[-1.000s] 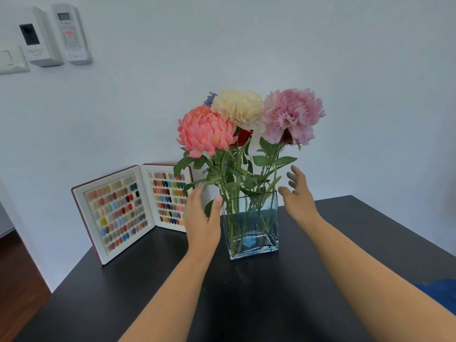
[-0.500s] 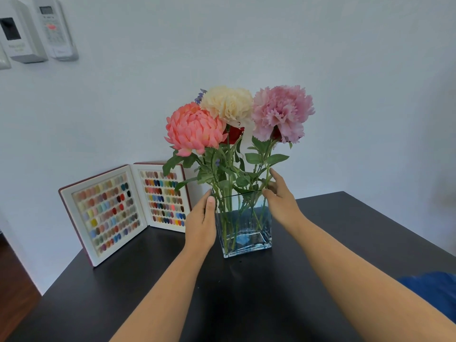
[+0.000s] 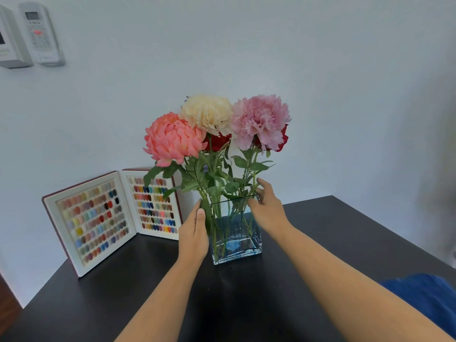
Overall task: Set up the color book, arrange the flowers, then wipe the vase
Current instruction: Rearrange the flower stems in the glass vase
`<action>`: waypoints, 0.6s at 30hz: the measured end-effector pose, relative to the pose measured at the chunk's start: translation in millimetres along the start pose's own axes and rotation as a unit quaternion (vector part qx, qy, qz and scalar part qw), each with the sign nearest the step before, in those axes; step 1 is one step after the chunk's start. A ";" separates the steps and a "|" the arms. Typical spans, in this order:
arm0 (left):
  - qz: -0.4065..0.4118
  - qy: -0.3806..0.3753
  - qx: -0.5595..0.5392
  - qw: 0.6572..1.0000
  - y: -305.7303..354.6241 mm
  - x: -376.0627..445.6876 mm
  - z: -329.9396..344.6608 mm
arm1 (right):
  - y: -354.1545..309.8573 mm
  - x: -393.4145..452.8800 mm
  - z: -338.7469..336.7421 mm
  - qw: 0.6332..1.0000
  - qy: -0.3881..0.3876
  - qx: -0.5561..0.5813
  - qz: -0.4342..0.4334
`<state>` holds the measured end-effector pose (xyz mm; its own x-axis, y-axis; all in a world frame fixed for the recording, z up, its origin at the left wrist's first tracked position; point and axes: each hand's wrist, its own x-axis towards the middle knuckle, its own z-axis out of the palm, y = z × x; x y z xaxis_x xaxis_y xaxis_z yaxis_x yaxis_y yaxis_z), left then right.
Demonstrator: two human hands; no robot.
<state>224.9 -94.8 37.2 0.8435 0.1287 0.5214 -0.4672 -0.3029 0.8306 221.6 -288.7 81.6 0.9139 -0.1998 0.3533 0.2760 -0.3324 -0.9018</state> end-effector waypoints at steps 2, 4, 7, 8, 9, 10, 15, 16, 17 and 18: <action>0.003 0.001 -0.001 1.000 -0.2 -0.6 1.2 | -1.3 -1.1 0.0 1.000 0.006 -0.005 -0.003; -0.004 -0.003 -0.010 1.000 -0.3 0.6 1.5 | -2.3 -1.0 0.9 1.000 0.011 -0.005 -0.001; -0.012 -0.005 -0.012 1.000 1.3 2.3 4.0 | -2.8 -3.2 1.3 1.000 0.011 -0.010 -0.003; -0.017 -0.003 -0.014 1.000 1.9 2.5 4.4 | -2.5 -3.7 1.8 1.000 0.010 -0.013 -0.006; -0.023 -0.002 -0.017 1.000 2.8 2.5 4.9 | -2.4 -4.7 1.4 1.000 0.008 -0.016 -0.009; -0.027 -0.003 -0.019 0.999 3.1 2.7 4.7 | -2.2 -5.7 1.2 1.000 0.004 -0.017 -0.011; -0.022 0.017 -0.012 1.000 7.4 -3.3 5.1 | -0.8 -19.6 -1.7 0.999 -0.033 -0.006 -0.031; -0.012 0.038 -0.011 0.999 10.0 -8.0 6.4 | 0.8 -24.0 -4.4 0.999 -0.037 -0.011 -0.038; 0.006 0.060 -0.011 0.998 13.7 -13.8 8.2 | 3.3 -28.6 -8.8 0.998 -0.039 -0.022 -0.044; 0.032 0.079 -0.010 0.996 18.1 -20.3 10.8 | 6.8 -33.0 -14.8 0.997 -0.040 -0.038 -0.052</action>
<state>202.2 -113.1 39.5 0.7599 0.2571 0.5970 -0.5261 -0.2962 0.7972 189.0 -298.0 67.5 0.9027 -0.0879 0.4212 0.3505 -0.4175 -0.8384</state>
